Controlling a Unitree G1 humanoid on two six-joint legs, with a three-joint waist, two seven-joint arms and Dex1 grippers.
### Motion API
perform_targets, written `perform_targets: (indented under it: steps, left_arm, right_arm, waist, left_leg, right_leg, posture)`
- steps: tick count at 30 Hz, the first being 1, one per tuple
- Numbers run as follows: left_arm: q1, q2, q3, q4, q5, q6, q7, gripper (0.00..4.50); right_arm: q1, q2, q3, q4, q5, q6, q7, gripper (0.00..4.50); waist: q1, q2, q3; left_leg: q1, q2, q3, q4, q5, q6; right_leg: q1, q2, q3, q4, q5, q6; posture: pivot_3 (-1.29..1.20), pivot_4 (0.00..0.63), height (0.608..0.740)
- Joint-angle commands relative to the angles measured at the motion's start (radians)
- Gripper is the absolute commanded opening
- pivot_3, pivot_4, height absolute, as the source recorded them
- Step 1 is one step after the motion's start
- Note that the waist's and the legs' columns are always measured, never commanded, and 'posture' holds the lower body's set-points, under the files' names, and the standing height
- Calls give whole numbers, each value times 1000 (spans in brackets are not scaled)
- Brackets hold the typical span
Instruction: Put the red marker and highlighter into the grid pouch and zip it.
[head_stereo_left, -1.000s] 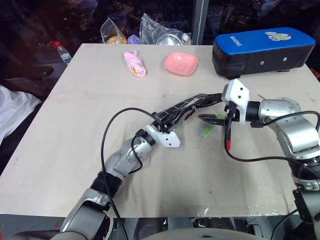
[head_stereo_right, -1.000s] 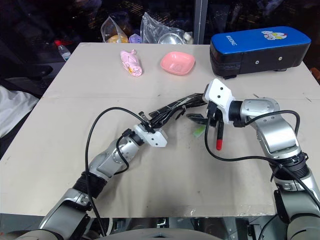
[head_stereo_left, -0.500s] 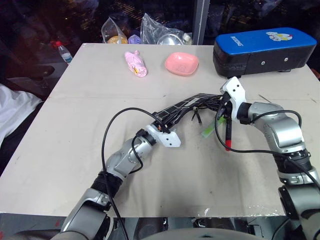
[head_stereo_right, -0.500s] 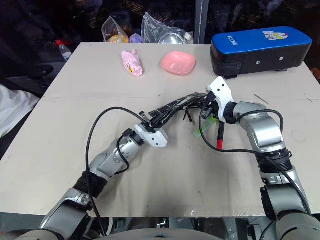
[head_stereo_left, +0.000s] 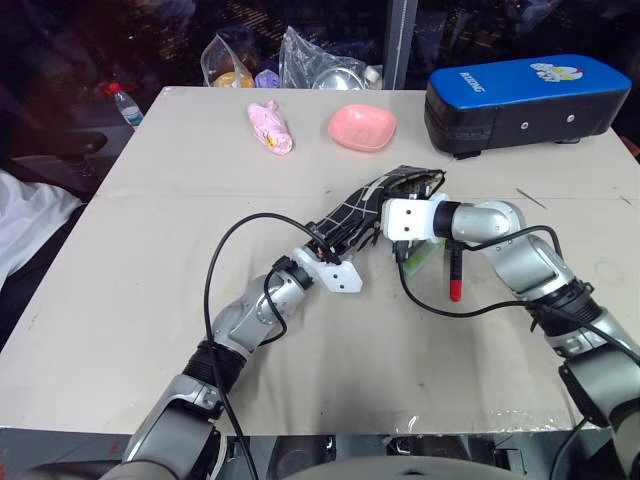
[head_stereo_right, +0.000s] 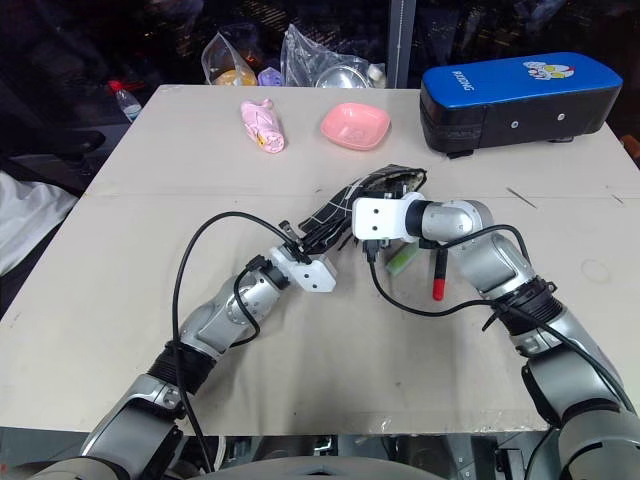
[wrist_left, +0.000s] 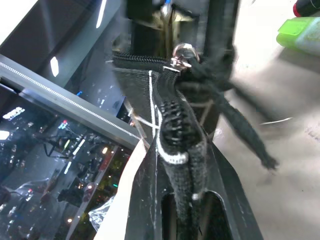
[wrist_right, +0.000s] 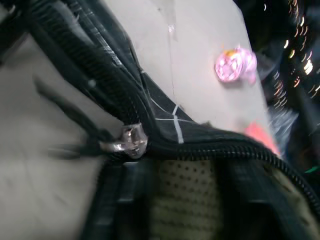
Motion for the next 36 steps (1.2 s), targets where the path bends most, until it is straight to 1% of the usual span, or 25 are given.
perform_targets:
  steps: [1,2,3,6,8,12,15,17,20,21,24,28,34,35,36]
  left_arm:
    - [-20,-17,14,-15,-24,7,7,0]
    - [-20,-20,15,-15,-26,10,7,0]
    - [-21,-21,16,-15,-27,12,6,0]
    - [-22,-21,19,-16,-32,17,5,0]
    - [-19,-21,22,-16,-37,24,4,0]
    - [-13,-17,32,-15,-48,36,5,0]
    - [-4,-15,50,-21,-65,47,2,0]
    - [-1,-13,59,-27,-74,54,-2,0]
    - [8,-10,83,-51,-115,78,-30,0]
    - [13,-14,86,-55,-149,86,-54,0]
    - [19,-20,91,-68,-199,96,-101,0]
    - [15,-27,99,-78,-222,106,-128,0]
    - [12,-43,101,-82,-262,126,-163,0]
    - [13,-46,103,-81,-270,129,-168,0]
    - [13,-48,105,-81,-275,131,-172,0]
  right_arm:
    - [-20,10,19,23,-60,-118,-15,3641]
    - [-22,11,21,35,-78,-133,-20,4266]
    - [-24,13,21,45,-93,-145,-24,4474]
    - [-29,21,12,68,-127,-170,-43,4474]
    - [-27,16,-18,71,-130,-170,-55,4474]
    - [23,20,-150,-7,13,-47,-32,4474]
    - [115,31,-267,-136,152,155,-17,4474]
    - [169,32,-314,-207,204,261,-13,4474]
    - [371,44,-430,-378,256,482,-90,4474]
    - [436,66,-462,-446,276,572,-122,4474]
    - [566,119,-501,-595,304,766,-196,4474]
    - [630,190,-543,-688,307,950,-307,4474]
    - [675,301,-570,-770,360,1231,-403,4474]
    - [683,312,-569,-779,364,1267,-416,4085]
    - [691,315,-564,-785,367,1291,-424,3956]
  waist:
    - [0,0,0]
    - [0,0,0]
    - [0,0,0]
    - [0,0,0]
    - [0,0,0]
    - [4,0,0]
    - [8,0,0]
    - [9,0,0]
    - [24,0,0]
    - [25,0,0]
    - [21,0,0]
    - [16,0,0]
    - [22,0,0]
    - [22,0,0]
    - [22,0,0]
  left_leg:
    - [0,0,0,0,0,0]
    - [0,0,0,0,0,0]
    - [0,0,0,0,0,0]
    - [0,0,1,0,0,0]
    - [0,0,1,0,0,0]
    - [0,0,0,0,0,0]
    - [0,0,1,0,0,0]
    - [0,0,0,0,0,0]
    - [0,0,-1,0,0,0]
    - [0,1,-1,0,0,0]
    - [0,0,-1,0,0,0]
    - [1,0,-1,0,0,0]
    - [0,-1,-2,0,0,0]
    - [0,-1,-2,0,0,0]
    - [0,-1,-2,0,0,0]
  right_leg:
    - [0,0,0,0,0,0]
    - [0,0,0,0,0,0]
    - [0,0,0,0,0,0]
    - [0,0,0,0,0,0]
    - [0,0,0,0,0,0]
    - [0,0,0,0,0,0]
    - [0,0,0,0,0,0]
    - [0,0,0,0,0,0]
    - [1,0,-1,0,0,0]
    - [1,0,-1,-1,0,0]
    - [1,-1,0,0,0,0]
    - [1,0,1,1,0,0]
    - [1,1,0,1,0,0]
    - [1,1,0,0,0,0]
    - [1,1,0,0,0,0]
  posture:
    - [0,150,740]
    - [0,150,740]
    - [0,150,740]
    - [0,150,740]
    - [0,150,740]
    - [0,150,740]
    - [0,150,740]
    - [0,150,740]
    - [0,150,740]
    - [0,150,740]
    - [0,150,740]
    - [0,150,740]
    - [0,150,740]
    - [0,150,740]
    - [0,150,740]
